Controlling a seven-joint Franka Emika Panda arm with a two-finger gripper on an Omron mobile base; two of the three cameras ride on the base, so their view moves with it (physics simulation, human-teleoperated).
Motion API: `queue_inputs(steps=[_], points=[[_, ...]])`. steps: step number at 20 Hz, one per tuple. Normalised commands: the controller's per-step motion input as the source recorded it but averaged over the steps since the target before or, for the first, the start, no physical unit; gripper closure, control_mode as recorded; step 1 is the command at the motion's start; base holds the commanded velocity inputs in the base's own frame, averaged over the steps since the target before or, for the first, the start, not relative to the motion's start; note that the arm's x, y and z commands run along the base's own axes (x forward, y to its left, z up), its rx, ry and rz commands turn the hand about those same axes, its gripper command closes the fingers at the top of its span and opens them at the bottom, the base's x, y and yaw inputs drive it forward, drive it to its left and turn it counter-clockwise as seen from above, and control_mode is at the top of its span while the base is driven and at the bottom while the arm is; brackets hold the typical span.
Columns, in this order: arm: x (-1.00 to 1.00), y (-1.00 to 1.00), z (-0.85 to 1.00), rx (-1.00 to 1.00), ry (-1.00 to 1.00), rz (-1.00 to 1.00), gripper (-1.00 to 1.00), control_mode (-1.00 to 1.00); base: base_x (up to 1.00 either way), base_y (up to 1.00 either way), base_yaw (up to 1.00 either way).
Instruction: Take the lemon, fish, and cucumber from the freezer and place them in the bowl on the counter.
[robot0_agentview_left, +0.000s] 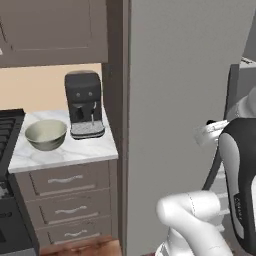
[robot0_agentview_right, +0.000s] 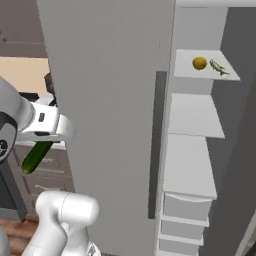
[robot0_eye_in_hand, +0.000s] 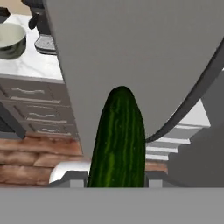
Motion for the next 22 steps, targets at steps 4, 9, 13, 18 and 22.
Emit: queue_inputs(steps=[4, 9, 13, 18, 22], points=[[0.00, 0.00, 0.00, 0.00, 0.00, 0.00, 1.00, 1.00, 0.00, 1.00, 0.09], [0.00, 0.00, 0.00, 0.00, 0.00, 0.00, 1.00, 1.00, 0.01, 1.00, 0.08], [0.00, 0.00, 0.00, 0.00, 0.00, 0.00, 1.00, 1.00, 0.23, 0.99, 0.02], [0.00, 0.00, 0.00, 0.00, 0.00, 0.00, 1.00, 1.00, 0.39, 0.67, 0.00], [0.00, 0.00, 0.00, 0.00, 0.00, 0.00, 1.00, 1.00, 0.46, 0.41, 0.00]])
